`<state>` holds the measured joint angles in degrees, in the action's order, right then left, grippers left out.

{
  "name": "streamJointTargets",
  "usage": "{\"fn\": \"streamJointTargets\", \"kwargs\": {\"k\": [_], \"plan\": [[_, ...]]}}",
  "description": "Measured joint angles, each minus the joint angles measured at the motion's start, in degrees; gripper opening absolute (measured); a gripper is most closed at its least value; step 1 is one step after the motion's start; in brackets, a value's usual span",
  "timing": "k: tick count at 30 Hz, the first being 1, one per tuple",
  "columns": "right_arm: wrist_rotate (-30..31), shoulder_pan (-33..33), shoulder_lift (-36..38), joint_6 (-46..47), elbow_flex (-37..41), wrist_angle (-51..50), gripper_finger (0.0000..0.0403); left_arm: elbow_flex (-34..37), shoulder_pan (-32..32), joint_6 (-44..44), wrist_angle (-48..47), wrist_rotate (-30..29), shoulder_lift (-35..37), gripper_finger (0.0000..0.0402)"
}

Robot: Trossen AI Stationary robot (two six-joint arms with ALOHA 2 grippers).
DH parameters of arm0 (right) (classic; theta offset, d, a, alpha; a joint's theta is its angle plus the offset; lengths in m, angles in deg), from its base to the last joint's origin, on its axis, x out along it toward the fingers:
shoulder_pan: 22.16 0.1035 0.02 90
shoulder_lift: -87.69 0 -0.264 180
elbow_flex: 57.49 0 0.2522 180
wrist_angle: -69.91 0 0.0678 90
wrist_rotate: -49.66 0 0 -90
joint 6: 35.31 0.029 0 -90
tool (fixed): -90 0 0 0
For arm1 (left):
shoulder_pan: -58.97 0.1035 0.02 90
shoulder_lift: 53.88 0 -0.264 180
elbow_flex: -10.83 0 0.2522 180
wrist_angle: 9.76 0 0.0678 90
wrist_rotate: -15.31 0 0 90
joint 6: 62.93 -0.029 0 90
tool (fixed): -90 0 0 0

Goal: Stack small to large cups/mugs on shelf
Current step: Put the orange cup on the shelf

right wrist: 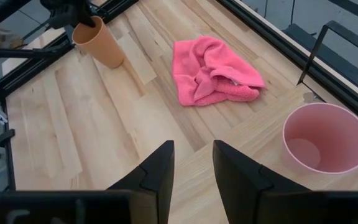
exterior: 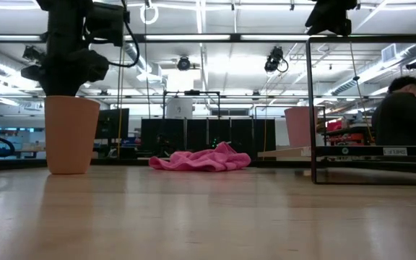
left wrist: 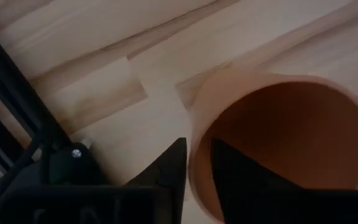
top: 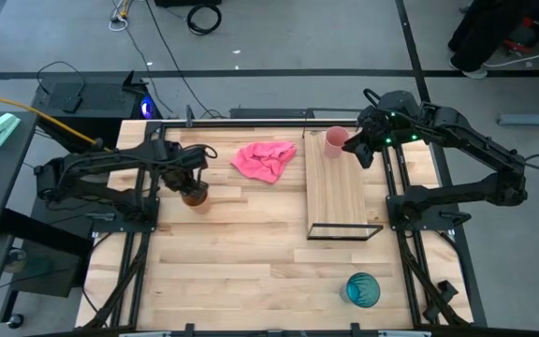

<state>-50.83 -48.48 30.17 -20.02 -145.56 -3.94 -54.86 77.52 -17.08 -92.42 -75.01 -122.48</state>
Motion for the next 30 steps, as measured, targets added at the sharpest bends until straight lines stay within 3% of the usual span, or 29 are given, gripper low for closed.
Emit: {"fn": "streamJointTargets", "kwargs": {"k": [8, 15, 24, 30], "plan": [[-0.01, 0.00, 0.00, -0.15, 0.00, 0.00, 0.0118, -0.65, 0.00, 0.07, 0.25, 0.09, 0.02, 0.0013], [0.12, 0.02, 0.00, -0.37, 0.00, 0.00, 0.0118, -2.18, 0.00, -0.02, 2.45, 0.32, -0.04, 0.0012], [0.16, 0.00, 0.00, -1.45, 0.00, 0.04, 0.0118, -18.99, 0.00, -1.06, 5.25, -1.87, -1.26, 0.0011], [0.20, 0.00, 0.00, -1.76, 0.00, 0.22, 0.0118, -34.50, 0.00, -7.07, 4.65, -3.89, -10.15, 0.0011]]}}
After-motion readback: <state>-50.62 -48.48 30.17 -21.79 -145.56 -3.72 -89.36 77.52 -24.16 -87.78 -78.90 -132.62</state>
